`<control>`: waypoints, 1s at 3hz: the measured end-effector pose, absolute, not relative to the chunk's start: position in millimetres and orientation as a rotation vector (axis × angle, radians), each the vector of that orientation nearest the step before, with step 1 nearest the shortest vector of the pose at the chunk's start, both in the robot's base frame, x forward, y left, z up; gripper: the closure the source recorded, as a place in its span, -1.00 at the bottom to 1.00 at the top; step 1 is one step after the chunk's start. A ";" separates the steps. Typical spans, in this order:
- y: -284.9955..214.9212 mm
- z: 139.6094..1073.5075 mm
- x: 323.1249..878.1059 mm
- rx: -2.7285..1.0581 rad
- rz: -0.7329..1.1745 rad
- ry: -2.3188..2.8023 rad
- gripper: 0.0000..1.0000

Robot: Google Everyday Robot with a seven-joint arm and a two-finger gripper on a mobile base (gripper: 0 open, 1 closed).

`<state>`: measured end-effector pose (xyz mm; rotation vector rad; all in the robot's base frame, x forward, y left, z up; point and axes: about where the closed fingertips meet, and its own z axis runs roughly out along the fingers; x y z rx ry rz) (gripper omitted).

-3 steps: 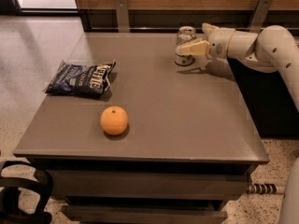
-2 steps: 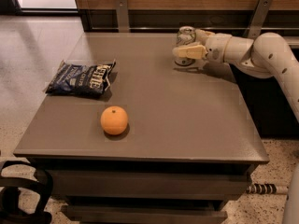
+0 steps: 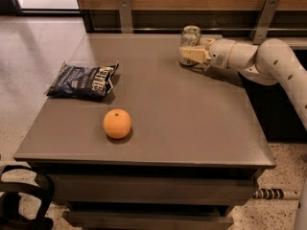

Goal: Knock 7up can over

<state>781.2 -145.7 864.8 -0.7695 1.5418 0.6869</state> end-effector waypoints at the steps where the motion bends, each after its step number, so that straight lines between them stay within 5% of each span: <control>1: -142.1 864.3 781.5 -0.773 0.692 1.541 0.88; 3: -142.5 876.8 789.6 -0.821 0.669 1.573 1.00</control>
Offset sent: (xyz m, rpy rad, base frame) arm 0.0003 0.0036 -0.0005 0.0009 0.0008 0.0049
